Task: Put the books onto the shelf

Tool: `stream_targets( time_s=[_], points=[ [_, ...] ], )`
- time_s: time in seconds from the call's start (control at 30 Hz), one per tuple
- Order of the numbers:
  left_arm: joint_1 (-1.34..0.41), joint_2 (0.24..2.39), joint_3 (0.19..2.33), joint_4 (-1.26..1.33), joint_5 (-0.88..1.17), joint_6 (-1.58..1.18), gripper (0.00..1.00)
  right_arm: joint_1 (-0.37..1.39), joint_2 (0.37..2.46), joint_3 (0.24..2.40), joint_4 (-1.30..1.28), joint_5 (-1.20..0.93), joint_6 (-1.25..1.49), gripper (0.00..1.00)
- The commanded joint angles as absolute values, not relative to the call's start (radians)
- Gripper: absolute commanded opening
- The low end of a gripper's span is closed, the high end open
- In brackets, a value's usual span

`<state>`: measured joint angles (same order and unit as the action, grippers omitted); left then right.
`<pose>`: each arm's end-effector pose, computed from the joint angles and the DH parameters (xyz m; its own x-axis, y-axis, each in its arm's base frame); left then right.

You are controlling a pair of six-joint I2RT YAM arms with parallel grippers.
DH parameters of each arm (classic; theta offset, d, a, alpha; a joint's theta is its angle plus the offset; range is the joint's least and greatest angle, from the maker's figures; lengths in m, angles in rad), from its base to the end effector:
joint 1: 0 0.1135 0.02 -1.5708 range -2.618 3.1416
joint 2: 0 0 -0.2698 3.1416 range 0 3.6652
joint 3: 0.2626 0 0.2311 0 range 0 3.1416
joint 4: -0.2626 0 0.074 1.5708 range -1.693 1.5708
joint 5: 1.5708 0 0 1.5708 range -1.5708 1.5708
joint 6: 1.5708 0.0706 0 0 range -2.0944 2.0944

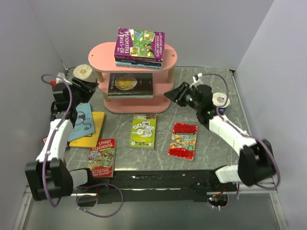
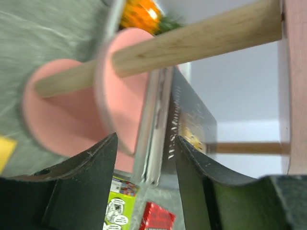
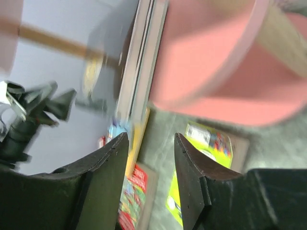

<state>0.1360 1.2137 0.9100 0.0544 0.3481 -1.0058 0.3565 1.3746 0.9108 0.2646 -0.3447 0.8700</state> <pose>0.2932 0.0158 0.3222 -0.2999 -0.8424 -0.4478 -0.0993 0.4944 -0.8635 0.3023 0.1381 0.3041 -0.6079 0.5413 -0.5810 -0.2702 0.5470 0.7923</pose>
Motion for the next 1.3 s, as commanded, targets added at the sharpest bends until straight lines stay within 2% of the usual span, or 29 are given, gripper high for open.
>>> stream_targets(
  time_s=[0.0,0.13,0.23,0.4,0.57,0.63,0.73,0.77,0.8,0.87,1.03,1.27],
  points=[
    [0.138,1.025,0.867,-0.144,0.151,-0.986,0.55,0.502,1.201,0.774,0.238,-0.269,0.727,0.51],
    [0.14,0.881,0.691,-0.256,0.003,-0.999,0.52,0.682,1.198,0.657,0.281,-0.278,0.707,0.51],
    [0.14,0.822,0.617,-0.374,-0.124,-1.032,0.49,0.797,1.279,0.621,0.373,-0.322,0.729,0.52],
    [0.202,0.764,0.554,-0.403,-0.133,-1.062,0.49,0.893,1.512,0.746,0.495,-0.402,0.762,0.58],
    [0.247,0.843,0.618,-0.455,-0.213,-0.957,0.59,0.905,1.709,0.912,0.587,-0.448,0.839,0.64],
    [0.3,0.934,0.64,-0.485,-0.143,-0.939,0.62,0.905,1.787,0.972,0.607,-0.427,0.864,0.66],
    [0.35,0.945,0.614,-0.492,-0.02,-0.963,0.63,0.905,1.914,1.087,0.641,-0.422,0.937,0.71],
    [0.353,0.927,0.604,-0.489,-0.008,-0.972,0.63,0.907,1.948,1.112,0.67,-0.423,0.978,0.81],
    [0.354,0.872,0.595,-0.491,0.008,-0.988,0.63,0.911,2.012,1.173,0.684,-0.422,0.998,0.86],
    [0.354,0.806,0.594,-0.511,0.044,-0.992,0.63,0.916,2.069,1.238,0.67,-0.416,1.023,0.89],
    [0.307,0.689,0.682,-0.709,0.003,-0.985,0.65,0.923,2.232,1.434,0.611,-0.414,1.061,0.9],
    [0.261,0.652,0.66,-0.701,-0.048,-1.009,0.64,0.928,2.221,1.321,0.718,-0.387,1.121,0.88]
  ],
)
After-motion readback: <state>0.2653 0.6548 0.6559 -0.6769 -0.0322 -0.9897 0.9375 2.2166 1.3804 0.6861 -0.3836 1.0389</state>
